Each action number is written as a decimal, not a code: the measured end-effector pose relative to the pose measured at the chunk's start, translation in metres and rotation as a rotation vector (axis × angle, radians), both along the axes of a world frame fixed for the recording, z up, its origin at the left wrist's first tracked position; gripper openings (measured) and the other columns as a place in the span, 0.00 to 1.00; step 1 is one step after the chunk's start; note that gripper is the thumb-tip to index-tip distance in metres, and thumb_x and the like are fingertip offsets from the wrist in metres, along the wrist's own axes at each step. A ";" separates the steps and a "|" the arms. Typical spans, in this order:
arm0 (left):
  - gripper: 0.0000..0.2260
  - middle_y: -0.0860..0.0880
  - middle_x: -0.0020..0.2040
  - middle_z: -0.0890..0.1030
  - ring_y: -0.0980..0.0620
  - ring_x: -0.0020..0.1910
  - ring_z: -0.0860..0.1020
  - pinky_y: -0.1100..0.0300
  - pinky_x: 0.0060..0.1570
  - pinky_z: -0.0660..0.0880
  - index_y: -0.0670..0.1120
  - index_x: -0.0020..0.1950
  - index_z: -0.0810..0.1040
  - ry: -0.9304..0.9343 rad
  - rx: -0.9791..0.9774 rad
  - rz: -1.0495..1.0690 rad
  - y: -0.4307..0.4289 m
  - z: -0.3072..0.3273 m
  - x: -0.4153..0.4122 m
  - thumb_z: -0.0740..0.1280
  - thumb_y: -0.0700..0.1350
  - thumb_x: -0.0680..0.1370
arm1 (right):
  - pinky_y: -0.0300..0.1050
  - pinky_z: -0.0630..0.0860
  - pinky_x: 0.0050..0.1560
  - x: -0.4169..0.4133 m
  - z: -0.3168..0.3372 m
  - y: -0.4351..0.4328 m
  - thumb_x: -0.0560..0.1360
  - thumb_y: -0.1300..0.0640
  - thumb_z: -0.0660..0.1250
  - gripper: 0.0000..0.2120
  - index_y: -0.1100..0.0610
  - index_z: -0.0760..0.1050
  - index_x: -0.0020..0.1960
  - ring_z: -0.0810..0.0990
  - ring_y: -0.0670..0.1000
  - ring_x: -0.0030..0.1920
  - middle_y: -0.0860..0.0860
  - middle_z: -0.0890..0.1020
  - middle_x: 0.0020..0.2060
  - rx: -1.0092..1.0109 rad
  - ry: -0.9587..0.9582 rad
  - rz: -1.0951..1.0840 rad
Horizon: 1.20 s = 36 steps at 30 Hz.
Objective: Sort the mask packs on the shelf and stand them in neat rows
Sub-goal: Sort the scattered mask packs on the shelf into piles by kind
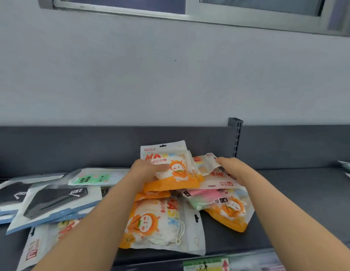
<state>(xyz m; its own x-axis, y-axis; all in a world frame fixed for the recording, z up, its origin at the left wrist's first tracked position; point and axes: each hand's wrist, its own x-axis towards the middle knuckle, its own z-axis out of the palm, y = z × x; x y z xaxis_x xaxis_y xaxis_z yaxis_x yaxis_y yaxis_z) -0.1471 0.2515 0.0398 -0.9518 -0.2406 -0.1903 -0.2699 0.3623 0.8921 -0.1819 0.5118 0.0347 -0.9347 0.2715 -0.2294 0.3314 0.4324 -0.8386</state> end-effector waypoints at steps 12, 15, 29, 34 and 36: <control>0.37 0.44 0.65 0.75 0.44 0.57 0.74 0.46 0.58 0.73 0.43 0.69 0.68 -0.009 0.130 0.064 0.038 -0.002 -0.001 0.78 0.56 0.67 | 0.45 0.77 0.38 -0.015 0.002 0.007 0.77 0.57 0.67 0.14 0.67 0.76 0.57 0.82 0.55 0.40 0.60 0.84 0.47 -0.308 0.142 0.182; 0.36 0.45 0.59 0.79 0.43 0.57 0.78 0.44 0.59 0.75 0.43 0.63 0.72 0.006 0.202 0.065 0.047 0.000 0.005 0.81 0.57 0.62 | 0.47 0.80 0.36 -0.009 0.006 0.010 0.78 0.64 0.66 0.08 0.68 0.76 0.55 0.83 0.56 0.39 0.60 0.83 0.44 -0.478 0.144 0.202; 0.39 0.45 0.59 0.77 0.44 0.52 0.77 0.48 0.48 0.79 0.43 0.67 0.67 0.050 0.047 -0.042 0.103 0.002 0.049 0.81 0.54 0.63 | 0.51 0.79 0.43 0.068 -0.007 0.079 0.77 0.65 0.67 0.09 0.63 0.77 0.57 0.81 0.54 0.44 0.56 0.83 0.46 -0.374 0.036 0.092; 0.41 0.44 0.64 0.74 0.46 0.51 0.74 0.55 0.35 0.72 0.44 0.71 0.62 0.052 0.020 -0.061 0.113 0.000 0.070 0.79 0.53 0.67 | 0.65 0.76 0.55 0.098 -0.020 0.073 0.78 0.68 0.63 0.03 0.64 0.74 0.50 0.81 0.61 0.47 0.61 0.81 0.45 -0.584 -0.004 -0.026; 0.38 0.45 0.62 0.75 0.46 0.49 0.75 0.57 0.32 0.72 0.44 0.69 0.65 0.060 0.061 -0.057 0.112 -0.005 0.077 0.80 0.53 0.66 | 0.66 0.76 0.56 0.105 -0.025 0.065 0.79 0.68 0.63 0.04 0.64 0.75 0.52 0.81 0.62 0.50 0.61 0.82 0.47 -0.581 0.007 -0.060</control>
<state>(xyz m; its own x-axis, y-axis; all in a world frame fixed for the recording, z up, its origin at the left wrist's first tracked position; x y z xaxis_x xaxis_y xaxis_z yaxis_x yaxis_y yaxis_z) -0.0700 0.3639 0.0350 -0.9738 -0.1750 -0.1451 -0.1956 0.3202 0.9269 -0.0764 0.5769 0.0101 -0.9234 0.1558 -0.3508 0.3350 -0.1188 -0.9347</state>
